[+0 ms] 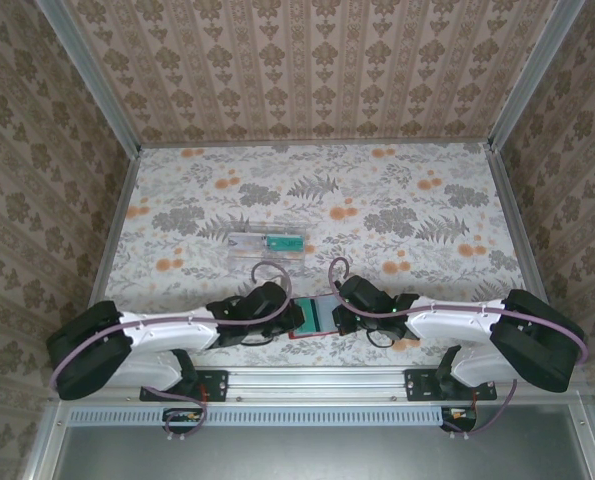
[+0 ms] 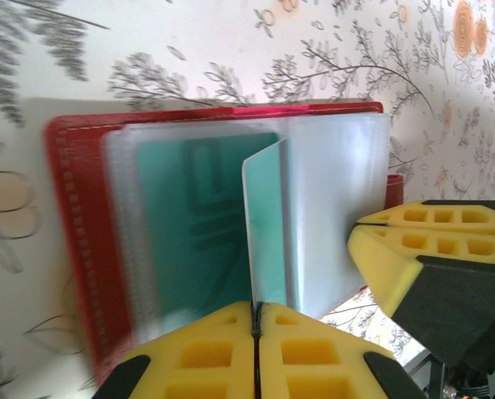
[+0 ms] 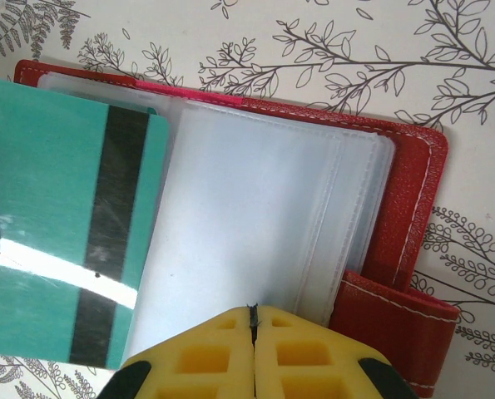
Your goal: Take the credit cards out of the card holder
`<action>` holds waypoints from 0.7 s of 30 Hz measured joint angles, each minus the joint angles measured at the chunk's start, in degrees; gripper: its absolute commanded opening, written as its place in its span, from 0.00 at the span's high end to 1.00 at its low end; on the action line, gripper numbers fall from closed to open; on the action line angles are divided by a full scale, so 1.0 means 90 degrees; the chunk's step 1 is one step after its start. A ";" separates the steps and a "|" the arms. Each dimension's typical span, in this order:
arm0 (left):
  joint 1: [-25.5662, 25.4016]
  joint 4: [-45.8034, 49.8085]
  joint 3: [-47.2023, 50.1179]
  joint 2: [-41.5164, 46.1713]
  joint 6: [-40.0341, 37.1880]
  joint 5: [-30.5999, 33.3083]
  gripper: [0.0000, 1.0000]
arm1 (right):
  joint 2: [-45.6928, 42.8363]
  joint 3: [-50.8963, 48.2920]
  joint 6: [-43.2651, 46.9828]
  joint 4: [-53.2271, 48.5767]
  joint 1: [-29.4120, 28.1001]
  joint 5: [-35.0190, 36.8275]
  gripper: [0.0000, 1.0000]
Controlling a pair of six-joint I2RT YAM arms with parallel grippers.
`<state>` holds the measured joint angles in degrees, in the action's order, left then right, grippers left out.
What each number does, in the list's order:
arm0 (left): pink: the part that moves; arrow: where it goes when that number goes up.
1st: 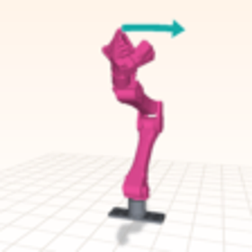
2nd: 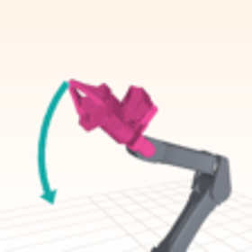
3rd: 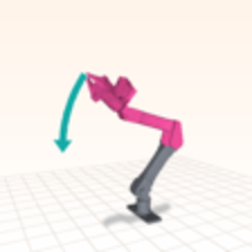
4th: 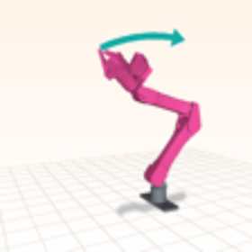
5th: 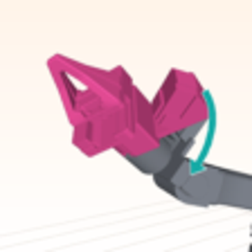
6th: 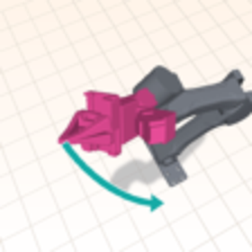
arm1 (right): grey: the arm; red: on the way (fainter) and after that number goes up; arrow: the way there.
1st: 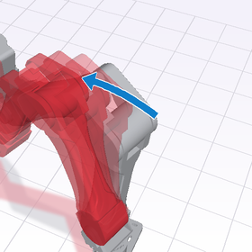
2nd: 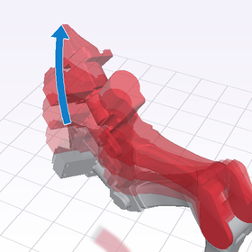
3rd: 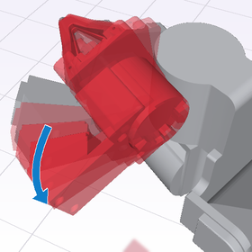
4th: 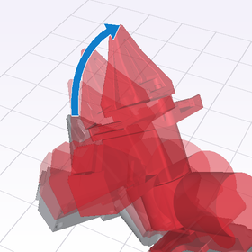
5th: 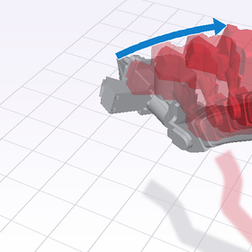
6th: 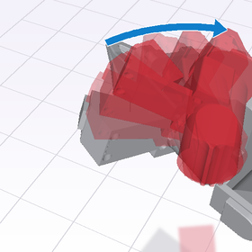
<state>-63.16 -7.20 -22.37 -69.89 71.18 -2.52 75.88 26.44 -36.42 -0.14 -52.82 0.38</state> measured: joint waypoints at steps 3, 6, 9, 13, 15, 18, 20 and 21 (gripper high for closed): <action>0.0068 0.0357 0.0100 0.0410 -0.0002 0.0049 0.92 | 0.0000 0.0000 0.0000 -0.0002 0.0000 -0.0002 0.91; 0.0138 0.0806 0.0109 0.0947 -0.0034 0.0146 0.92 | 0.0000 0.0000 0.0000 -0.0002 0.0000 0.0000 0.91; 0.0192 0.1277 0.0109 0.1552 -0.0129 0.0287 0.94 | 0.0000 0.0000 -0.0002 -0.0002 0.0000 0.0000 0.92; 0.0194 0.2018 0.0017 0.2210 -0.0408 0.0505 0.95 | -0.0002 0.0000 -0.0022 -0.0002 0.0000 0.0002 0.91; 0.0197 0.2475 -0.0168 0.2414 -0.0627 0.0627 0.95 | -0.0034 0.0000 -0.0022 -0.0010 0.0000 0.0005 0.91; 0.0202 0.3009 -0.0556 0.2526 -0.1037 0.0750 0.96 | -0.0189 -0.0002 -0.0022 -0.0046 0.0000 0.0049 0.87; 0.0211 0.3269 -0.0852 0.2523 -0.1336 0.0806 0.97 | -0.0376 0.0000 0.0005 -0.0080 0.0000 0.0078 0.83; 0.0226 0.3451 -0.1049 0.2504 -0.1530 0.0843 0.98 | -0.0512 0.0000 0.0015 -0.0134 0.0000 0.0102 0.77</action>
<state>-61.12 23.86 -31.81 -47.35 57.41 5.06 71.26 26.44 -36.29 -1.34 -52.82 1.30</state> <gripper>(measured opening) 0.049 0.159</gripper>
